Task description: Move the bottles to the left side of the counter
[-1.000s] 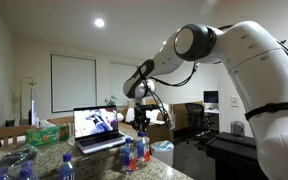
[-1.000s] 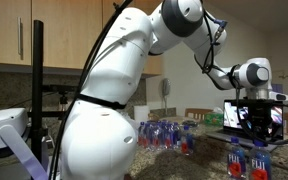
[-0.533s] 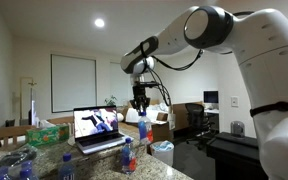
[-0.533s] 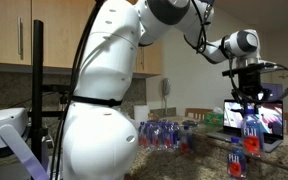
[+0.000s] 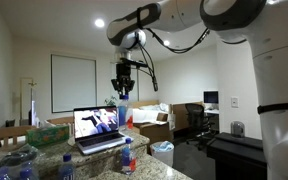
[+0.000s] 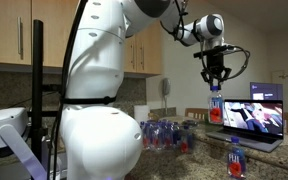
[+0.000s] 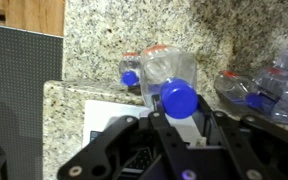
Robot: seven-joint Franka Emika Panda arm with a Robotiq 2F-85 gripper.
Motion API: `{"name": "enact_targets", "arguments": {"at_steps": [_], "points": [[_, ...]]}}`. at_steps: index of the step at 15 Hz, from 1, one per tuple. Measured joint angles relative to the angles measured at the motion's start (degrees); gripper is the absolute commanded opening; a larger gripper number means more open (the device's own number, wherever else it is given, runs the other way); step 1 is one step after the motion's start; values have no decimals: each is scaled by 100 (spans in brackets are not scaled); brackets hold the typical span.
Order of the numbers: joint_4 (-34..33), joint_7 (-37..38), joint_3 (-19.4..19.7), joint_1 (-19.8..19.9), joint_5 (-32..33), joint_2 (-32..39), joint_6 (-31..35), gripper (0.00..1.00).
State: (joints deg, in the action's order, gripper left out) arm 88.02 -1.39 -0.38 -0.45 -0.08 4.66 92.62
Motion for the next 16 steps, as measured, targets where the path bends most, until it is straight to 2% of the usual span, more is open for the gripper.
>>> {"name": "enact_targets", "arguments": {"at_steps": [4,10,14,15,16], "points": [[15,66,-320,-392,-12,398,310,14],[397,1117,-442,-755,-12,1222,2032,14],[436,1861,-402,-816,-12,1601,2187,14],[436,1951,-391,-815,-12,1621,2186,33],[434,1968,-382,-815,-12,1619,2165,33]]}}
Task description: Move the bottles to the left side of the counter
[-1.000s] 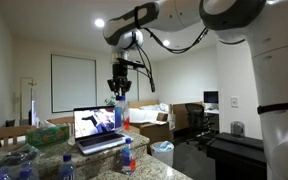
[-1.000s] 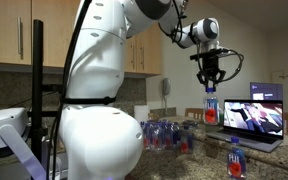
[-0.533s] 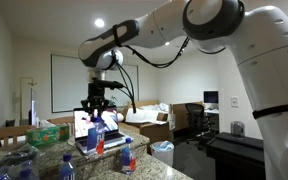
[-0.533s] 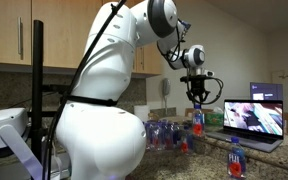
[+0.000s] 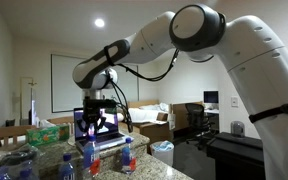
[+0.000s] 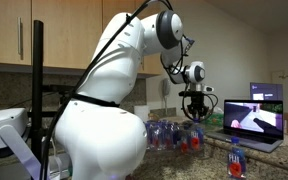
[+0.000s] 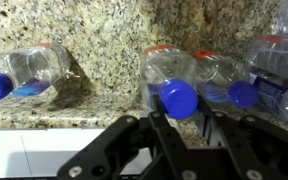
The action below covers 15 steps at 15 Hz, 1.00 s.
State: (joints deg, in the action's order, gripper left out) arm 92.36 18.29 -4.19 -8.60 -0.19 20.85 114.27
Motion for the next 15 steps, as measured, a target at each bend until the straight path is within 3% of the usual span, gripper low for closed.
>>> {"name": "enact_targets", "arguments": {"at_steps": [3,4,15], "points": [[-3,0,11,0,0,-12,-11,33],[-3,0,12,0,0,-12,-11,14],[-280,145,26,-60,0,489,278,14]]}}
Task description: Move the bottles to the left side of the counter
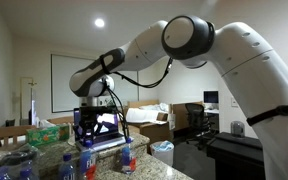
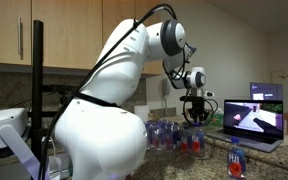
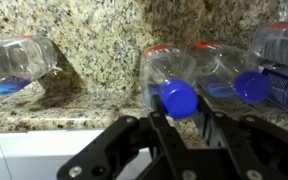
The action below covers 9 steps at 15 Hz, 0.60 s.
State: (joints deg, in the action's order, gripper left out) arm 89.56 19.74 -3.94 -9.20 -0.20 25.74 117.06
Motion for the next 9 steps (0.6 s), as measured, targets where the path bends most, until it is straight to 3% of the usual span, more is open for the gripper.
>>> {"name": "enact_targets", "arguments": {"at_steps": [9], "points": [[-652,1265,282,-356,16,551,-167,14]]}}
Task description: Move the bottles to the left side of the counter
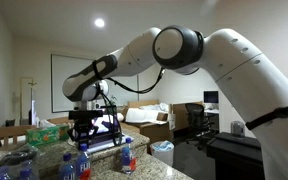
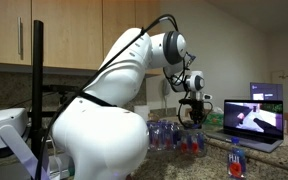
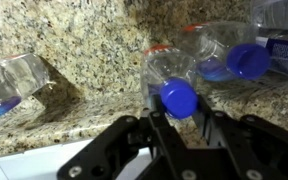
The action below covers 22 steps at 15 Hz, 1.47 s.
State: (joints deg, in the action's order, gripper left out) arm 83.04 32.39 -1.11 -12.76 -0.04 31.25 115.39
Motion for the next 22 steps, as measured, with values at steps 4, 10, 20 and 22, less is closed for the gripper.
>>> {"name": "enact_targets", "arguments": {"at_steps": [4,10,20,22], "points": [[-314,143,101,-39,39,127,-547,14],[-726,143,112,-33,39,381,-1029,14],[-1072,-16,44,-40,39,710,-1039,14],[-1076,-90,28,-43,39,714,-1042,14]]}}
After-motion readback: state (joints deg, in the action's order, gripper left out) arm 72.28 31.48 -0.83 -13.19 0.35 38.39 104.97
